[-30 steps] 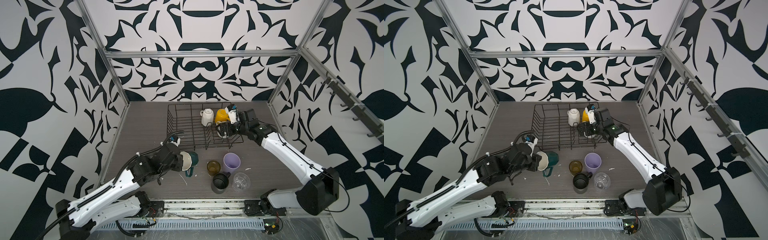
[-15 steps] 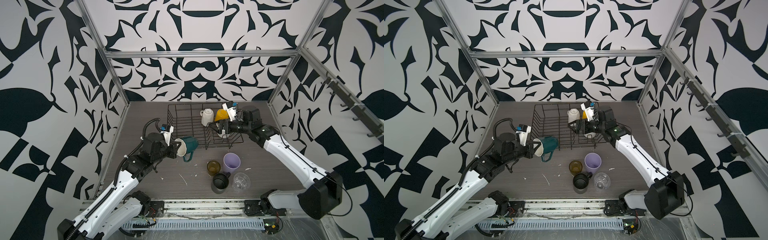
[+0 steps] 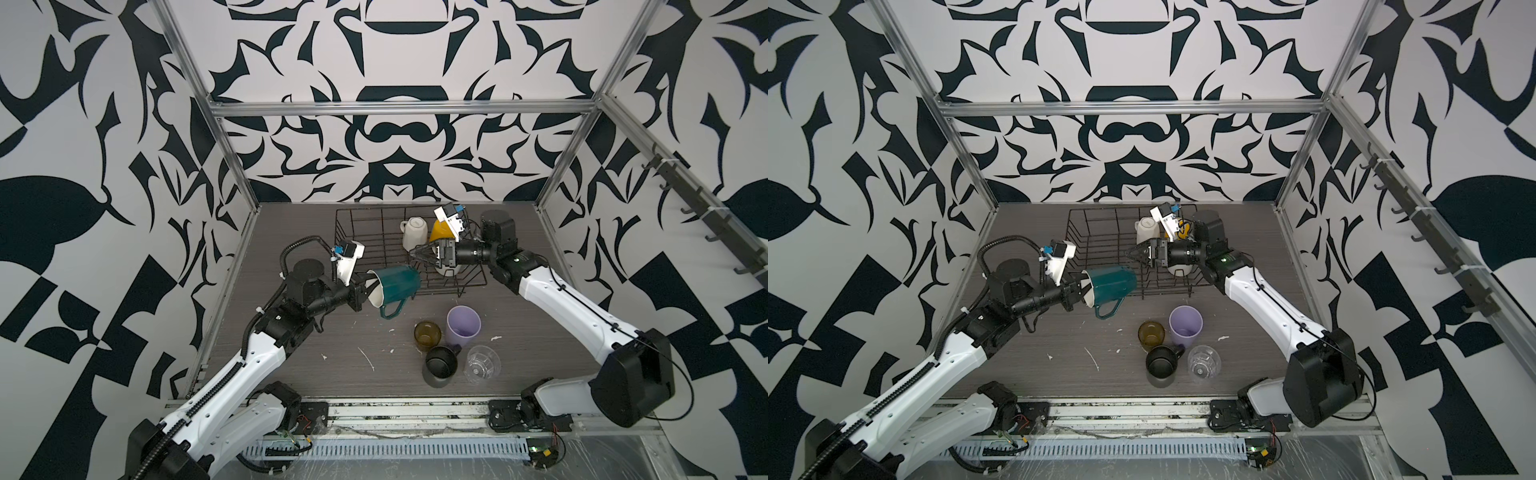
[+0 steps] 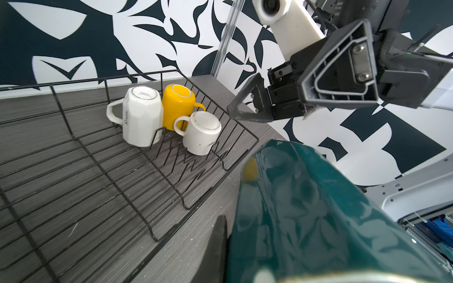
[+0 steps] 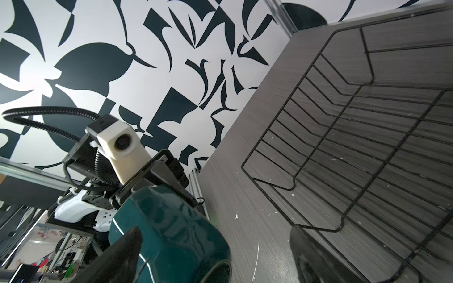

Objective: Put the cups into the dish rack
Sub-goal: 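Lift the green mug with the left gripper and carry it toward the right gripper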

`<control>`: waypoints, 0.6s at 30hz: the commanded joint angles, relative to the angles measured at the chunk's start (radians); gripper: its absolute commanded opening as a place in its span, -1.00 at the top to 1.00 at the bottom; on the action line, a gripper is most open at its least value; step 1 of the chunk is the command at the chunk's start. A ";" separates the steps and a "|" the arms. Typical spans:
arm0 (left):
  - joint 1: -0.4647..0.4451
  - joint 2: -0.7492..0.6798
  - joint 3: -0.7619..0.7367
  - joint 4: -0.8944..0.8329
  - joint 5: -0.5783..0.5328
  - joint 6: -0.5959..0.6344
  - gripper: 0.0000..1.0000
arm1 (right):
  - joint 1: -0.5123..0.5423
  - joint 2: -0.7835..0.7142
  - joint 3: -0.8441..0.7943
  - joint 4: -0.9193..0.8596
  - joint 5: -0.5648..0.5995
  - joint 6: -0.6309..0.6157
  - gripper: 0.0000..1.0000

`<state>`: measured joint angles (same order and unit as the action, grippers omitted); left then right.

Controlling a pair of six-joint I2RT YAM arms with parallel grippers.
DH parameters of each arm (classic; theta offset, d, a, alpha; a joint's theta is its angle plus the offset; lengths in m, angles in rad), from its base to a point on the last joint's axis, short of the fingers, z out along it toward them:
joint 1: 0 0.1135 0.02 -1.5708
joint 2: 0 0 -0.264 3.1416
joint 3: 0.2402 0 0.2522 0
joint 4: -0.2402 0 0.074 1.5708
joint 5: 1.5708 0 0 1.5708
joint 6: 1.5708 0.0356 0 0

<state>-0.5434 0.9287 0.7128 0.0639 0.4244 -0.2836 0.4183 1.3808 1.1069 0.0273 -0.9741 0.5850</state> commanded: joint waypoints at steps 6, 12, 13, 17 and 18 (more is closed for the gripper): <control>0.019 0.002 0.002 0.223 0.085 -0.012 1.00 | 0.017 -0.008 -0.036 0.132 -0.072 0.067 -0.93; 0.027 0.024 -0.008 0.295 0.108 -0.044 1.00 | 0.047 0.013 -0.078 0.275 -0.097 0.164 -0.93; 0.029 0.031 -0.009 0.307 0.111 -0.047 1.00 | 0.056 0.019 -0.083 0.297 -0.101 0.175 -0.93; 0.030 0.051 -0.014 0.348 0.121 -0.065 1.00 | 0.085 0.035 -0.099 0.364 -0.100 0.218 -0.93; 0.033 0.053 -0.016 0.357 0.120 -0.069 1.00 | 0.093 0.040 -0.100 0.379 -0.100 0.230 -0.93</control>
<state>-0.5167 0.9909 0.6914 0.2432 0.5156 -0.3145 0.4877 1.4185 1.0195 0.2993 -1.0462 0.7677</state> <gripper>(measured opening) 0.117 0.966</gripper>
